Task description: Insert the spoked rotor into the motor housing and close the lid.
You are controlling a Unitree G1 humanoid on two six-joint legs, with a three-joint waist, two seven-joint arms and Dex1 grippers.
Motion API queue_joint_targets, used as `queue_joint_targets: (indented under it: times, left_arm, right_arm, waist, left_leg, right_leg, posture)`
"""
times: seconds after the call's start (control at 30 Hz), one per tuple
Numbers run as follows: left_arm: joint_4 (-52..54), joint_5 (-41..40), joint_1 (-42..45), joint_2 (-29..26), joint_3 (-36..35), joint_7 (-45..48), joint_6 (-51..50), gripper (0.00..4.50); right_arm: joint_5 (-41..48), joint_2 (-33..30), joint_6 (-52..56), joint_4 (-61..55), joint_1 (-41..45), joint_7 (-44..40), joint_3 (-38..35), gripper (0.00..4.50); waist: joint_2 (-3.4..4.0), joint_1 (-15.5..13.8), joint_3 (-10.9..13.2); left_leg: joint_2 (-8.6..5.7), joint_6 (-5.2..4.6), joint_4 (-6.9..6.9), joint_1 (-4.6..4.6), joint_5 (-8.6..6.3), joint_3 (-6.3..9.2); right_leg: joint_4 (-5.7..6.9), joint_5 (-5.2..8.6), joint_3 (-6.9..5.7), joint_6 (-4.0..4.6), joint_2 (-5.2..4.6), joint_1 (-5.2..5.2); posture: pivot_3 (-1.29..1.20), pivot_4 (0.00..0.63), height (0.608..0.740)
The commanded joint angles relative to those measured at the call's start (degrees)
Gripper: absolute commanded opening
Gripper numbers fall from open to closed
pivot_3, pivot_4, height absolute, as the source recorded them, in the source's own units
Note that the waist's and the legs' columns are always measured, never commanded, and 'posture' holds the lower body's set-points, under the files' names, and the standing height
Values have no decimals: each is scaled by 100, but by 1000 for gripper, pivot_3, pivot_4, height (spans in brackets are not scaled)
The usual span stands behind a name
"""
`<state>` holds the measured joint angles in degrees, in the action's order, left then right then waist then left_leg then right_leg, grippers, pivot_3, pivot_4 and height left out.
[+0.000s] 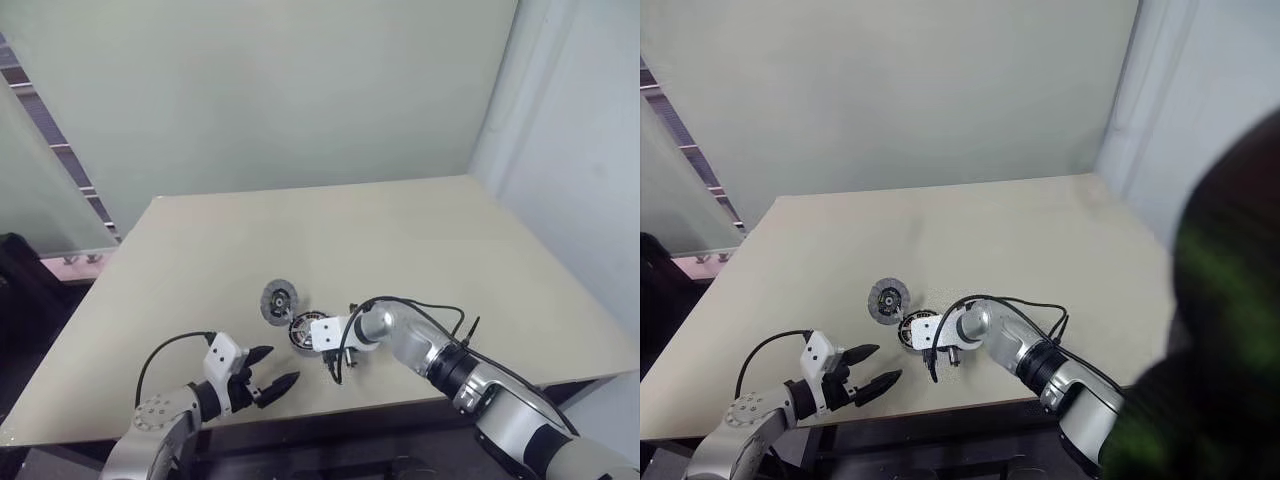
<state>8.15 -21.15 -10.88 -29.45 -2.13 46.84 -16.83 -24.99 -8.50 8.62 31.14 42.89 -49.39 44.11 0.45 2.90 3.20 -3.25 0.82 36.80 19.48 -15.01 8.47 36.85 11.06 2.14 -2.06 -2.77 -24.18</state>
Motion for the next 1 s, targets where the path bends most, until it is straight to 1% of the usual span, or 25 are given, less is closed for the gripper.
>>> queue_joint_targets:
  times: [0.03,0.1,0.17,0.4,0.63,0.8,0.9,1.0]
  left_arm:
    - [231,-13,46,-49,-55,3,83,4500]
    - [228,-11,58,-47,-50,1,82,4500]
    - [218,-7,77,-43,-46,0,84,4500]
    - [157,14,149,-31,-35,-10,95,4500]
    - [112,40,180,-20,-24,-12,120,4500]
    - [74,56,199,-1,-3,-2,149,4500]
    - [51,65,210,5,15,11,167,4500]
    - [5,79,258,13,46,20,178,4500]
  right_arm:
    - [-78,57,-33,3,-8,62,-82,554]
    - [-79,77,-63,-7,-23,90,-117,129]
    - [-68,97,-76,-16,-23,112,-153,7]
    - [59,151,224,-315,-62,-41,-356,7]
    - [252,94,1265,-1255,-306,-540,-537,7]
    - [280,-187,1816,-1971,-476,-946,-443,7]
    - [188,-391,1706,-2214,-511,-1023,-305,7]
    - [-9,-586,1475,-2219,-366,-1089,-87,7]
  waist:
    - [-3,9,-3]
    - [-2,1,-3]
    - [-2,-6,-3]
    - [-3,1,-3]
    - [-4,-3,-4]
    - [-4,-5,-3]
    - [-4,-3,-3]
    - [-4,-3,-3]
  left_leg:
    - [1,0,-1,-1,0,-1]
    - [3,0,-1,-2,1,1]
    - [3,2,1,-1,3,2]
    - [1,4,15,-2,4,-1]
    - [1,4,0,6,1,4]
    - [-1,4,0,11,0,4]
    - [-1,5,3,10,0,0]
    - [-1,5,6,9,1,-1]
  right_leg:
    - [1,0,0,0,0,0]
    - [3,-2,-2,3,2,-1]
    - [4,-2,-3,4,2,1]
    - [3,-1,-1,3,1,9]
    - [3,-4,-3,2,0,-5]
    - [1,-4,-3,1,-2,-8]
    - [0,-3,-4,2,-3,-6]
    - [0,-3,-5,2,-3,-5]
  posture:
    - [0,0,740]
    - [0,0,740]
    - [0,0,740]
    - [0,0,740]
    - [0,0,740]
    - [0,0,740]
    - [0,0,740]
    - [0,0,740]
